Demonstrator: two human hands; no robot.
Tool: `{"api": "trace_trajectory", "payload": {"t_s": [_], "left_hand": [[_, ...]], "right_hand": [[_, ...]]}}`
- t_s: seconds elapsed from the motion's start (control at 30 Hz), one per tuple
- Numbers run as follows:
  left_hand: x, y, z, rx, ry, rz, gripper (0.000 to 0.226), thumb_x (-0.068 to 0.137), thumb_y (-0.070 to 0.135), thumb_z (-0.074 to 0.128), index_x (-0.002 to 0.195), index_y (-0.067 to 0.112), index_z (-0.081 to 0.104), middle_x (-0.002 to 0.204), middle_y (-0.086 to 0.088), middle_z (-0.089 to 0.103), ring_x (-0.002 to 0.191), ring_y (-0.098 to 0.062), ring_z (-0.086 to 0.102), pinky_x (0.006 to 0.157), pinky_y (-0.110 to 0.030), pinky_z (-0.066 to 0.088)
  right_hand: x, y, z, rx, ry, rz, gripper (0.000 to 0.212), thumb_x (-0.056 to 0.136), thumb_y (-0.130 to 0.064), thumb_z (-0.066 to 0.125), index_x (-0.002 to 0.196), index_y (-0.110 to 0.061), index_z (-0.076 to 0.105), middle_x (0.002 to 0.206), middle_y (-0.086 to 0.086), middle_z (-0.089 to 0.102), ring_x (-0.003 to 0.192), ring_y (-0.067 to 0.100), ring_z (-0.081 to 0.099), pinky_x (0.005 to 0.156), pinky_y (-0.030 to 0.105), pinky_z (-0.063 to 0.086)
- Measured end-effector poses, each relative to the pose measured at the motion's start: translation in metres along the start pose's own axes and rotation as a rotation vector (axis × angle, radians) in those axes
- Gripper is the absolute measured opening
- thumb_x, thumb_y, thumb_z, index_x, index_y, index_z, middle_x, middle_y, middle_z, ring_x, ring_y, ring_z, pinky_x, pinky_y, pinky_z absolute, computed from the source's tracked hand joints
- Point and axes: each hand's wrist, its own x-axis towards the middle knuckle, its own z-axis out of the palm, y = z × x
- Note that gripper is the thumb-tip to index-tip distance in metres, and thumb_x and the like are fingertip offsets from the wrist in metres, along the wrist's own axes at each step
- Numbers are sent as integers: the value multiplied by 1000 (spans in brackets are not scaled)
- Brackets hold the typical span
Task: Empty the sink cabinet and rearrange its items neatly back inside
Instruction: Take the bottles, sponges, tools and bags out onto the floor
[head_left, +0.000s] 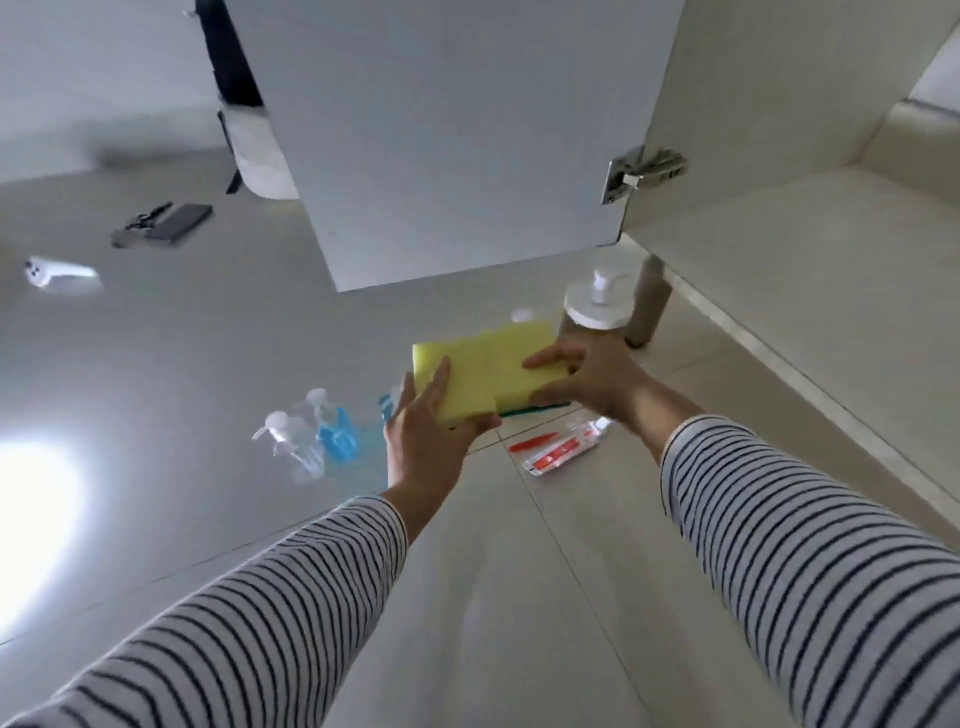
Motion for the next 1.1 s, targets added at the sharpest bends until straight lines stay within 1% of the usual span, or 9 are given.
{"api": "trace_trajectory", "payload": {"t_s": [0.17, 0.33, 0.5, 0.6, 0.67, 0.73, 0.83, 0.97, 1.1], "left_hand": [[-22, -62, 15, -92, 12, -176, 91, 64, 43, 81, 143, 34, 35, 155, 2, 27, 133, -21, 38, 111, -32, 28], [-34, -105, 32, -78, -2, -293, 89, 68, 46, 77, 144, 34, 32, 153, 4, 29, 130, -22, 41, 109, -31, 31], [-25, -127, 34, -1, -98, -319, 85, 76, 47, 71, 147, 35, 24, 158, 3, 16, 136, -28, 34, 109, -34, 31], [-19, -134, 35, 85, -192, -345, 85, 80, 51, 64, 148, 36, 14, 159, 0, 6, 138, -32, 29, 110, -35, 29], [-16, -139, 36, 139, -268, -355, 86, 83, 51, 61, 149, 36, 8, 159, -4, 2, 140, -33, 26, 111, -38, 27], [-13, -142, 36, 166, -337, -382, 87, 84, 50, 59, 149, 37, 3, 159, -7, 0, 141, -33, 23, 112, -39, 26], [-9, -141, 35, 186, -359, -398, 88, 84, 50, 61, 150, 33, 5, 159, -9, -2, 144, -32, 16, 113, -40, 25], [0, -126, 29, 362, -303, -255, 79, 87, 45, 58, 148, 16, 18, 157, -11, 8, 144, -28, 16, 112, -40, 27], [15, -94, 16, 508, -300, -73, 58, 89, 46, 55, 131, 7, 45, 130, -12, 50, 121, -25, 48, 98, -33, 41]], "right_hand": [[20, 23, 55, -61, -145, 57, 42, 67, -7, 82, 105, -23, 71, 122, -6, 51, 109, 17, 53, 89, 24, 46], [36, 51, 100, -215, -231, 55, 44, 68, -7, 82, 106, -26, 71, 134, -3, 50, 115, 20, 55, 94, 17, 40], [44, 61, 119, -283, -250, 62, 37, 79, -7, 71, 106, -31, 67, 93, -7, 57, 60, 8, 48, 45, 6, 36], [47, 66, 126, -321, -264, 85, 34, 82, -9, 66, 108, -30, 64, 73, -11, 44, 55, 7, 42, 37, 7, 31], [47, 66, 126, -373, -296, 106, 35, 83, -8, 63, 109, -31, 59, 82, -5, 51, 59, 8, 45, 43, 12, 35], [48, 67, 127, -418, -343, 130, 44, 82, -3, 58, 114, -33, 52, 110, 2, 59, 78, 13, 57, 58, 22, 43], [46, 64, 124, -456, -399, 173, 75, 79, 6, 53, 135, -41, 35, 139, 7, 49, 104, 24, 63, 66, 30, 50], [40, 47, 113, -670, -396, 184, 70, 85, -11, 64, 146, -25, 32, 142, 11, 46, 120, 28, 53, 94, 32, 45], [34, 32, 92, -863, -419, 241, 56, 82, -31, 70, 131, -11, 53, 129, 10, 59, 113, 28, 58, 98, 40, 47]]}}
